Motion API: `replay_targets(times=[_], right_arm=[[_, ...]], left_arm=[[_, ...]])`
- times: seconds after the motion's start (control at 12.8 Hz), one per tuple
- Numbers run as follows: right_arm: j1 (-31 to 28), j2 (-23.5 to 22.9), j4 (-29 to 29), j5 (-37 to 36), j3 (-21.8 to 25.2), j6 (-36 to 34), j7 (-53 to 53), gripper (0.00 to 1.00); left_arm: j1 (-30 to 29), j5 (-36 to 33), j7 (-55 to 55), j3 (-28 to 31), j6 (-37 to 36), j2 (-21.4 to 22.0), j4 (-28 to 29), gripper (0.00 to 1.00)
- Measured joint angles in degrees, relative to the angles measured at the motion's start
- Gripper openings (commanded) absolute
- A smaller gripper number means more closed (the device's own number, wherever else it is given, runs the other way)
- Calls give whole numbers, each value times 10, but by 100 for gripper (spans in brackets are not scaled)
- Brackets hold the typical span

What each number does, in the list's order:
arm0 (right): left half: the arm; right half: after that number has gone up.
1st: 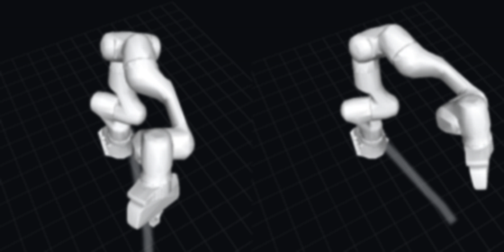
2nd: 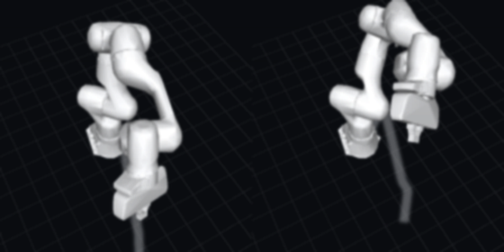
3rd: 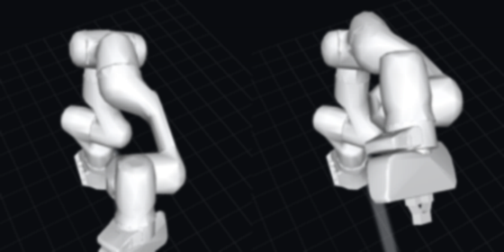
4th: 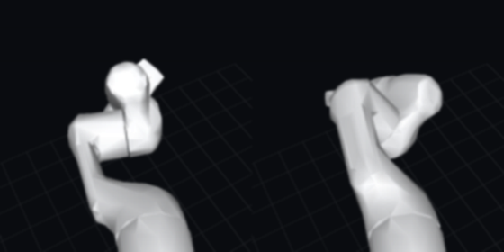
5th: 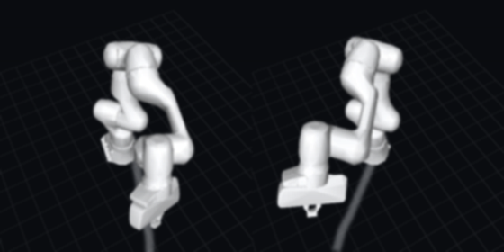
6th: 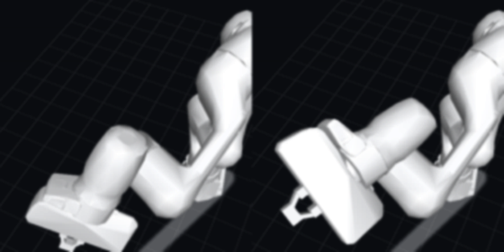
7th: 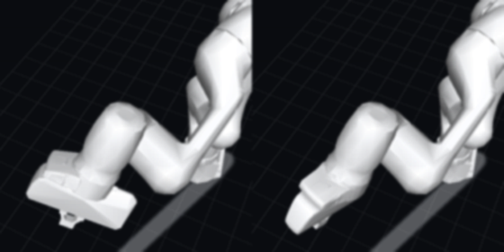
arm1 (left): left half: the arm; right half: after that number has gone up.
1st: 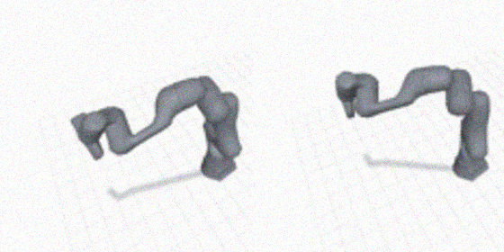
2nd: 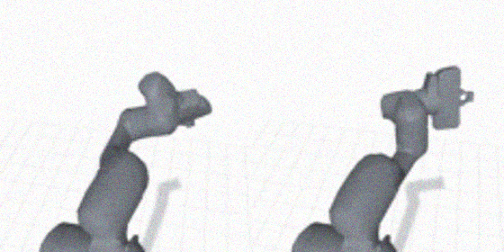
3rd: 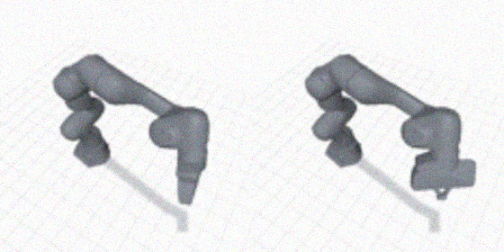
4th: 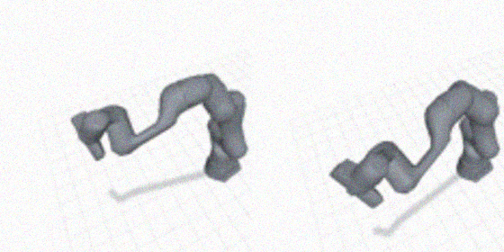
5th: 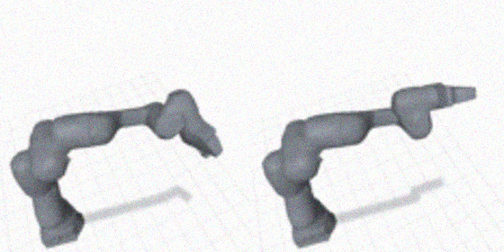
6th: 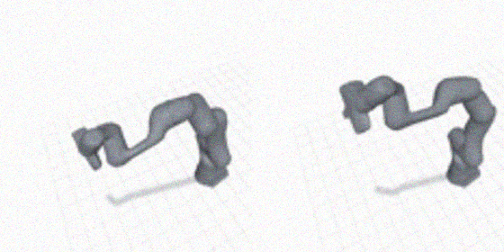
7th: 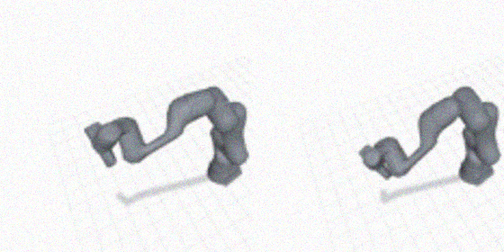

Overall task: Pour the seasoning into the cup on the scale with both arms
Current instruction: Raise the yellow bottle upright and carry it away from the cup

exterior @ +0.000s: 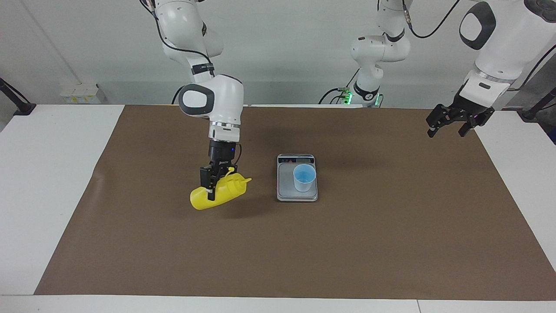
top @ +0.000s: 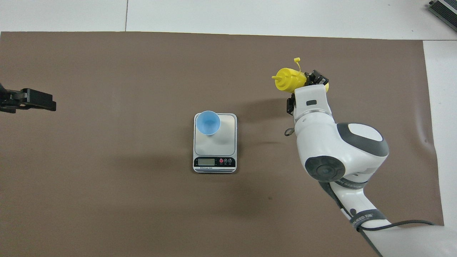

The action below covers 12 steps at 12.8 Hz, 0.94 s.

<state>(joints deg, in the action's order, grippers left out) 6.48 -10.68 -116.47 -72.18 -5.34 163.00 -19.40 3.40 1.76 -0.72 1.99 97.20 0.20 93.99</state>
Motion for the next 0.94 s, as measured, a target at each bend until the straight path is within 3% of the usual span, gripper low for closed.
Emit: replay_targets(times=[0.16, 0.39, 0.94], right_arm=[[-42, -1, -6, 9, 0, 44, 0, 0], [-60, -6, -8, 52, 0, 57, 0, 0], [-54, -7, -9, 252, -4, 57, -1, 0]], left_arm=[[0, 0, 0, 0, 0, 0, 0, 100], [0, 0, 0, 0, 0, 0, 0, 100], [0, 0, 0, 0, 0, 0, 0, 100]])
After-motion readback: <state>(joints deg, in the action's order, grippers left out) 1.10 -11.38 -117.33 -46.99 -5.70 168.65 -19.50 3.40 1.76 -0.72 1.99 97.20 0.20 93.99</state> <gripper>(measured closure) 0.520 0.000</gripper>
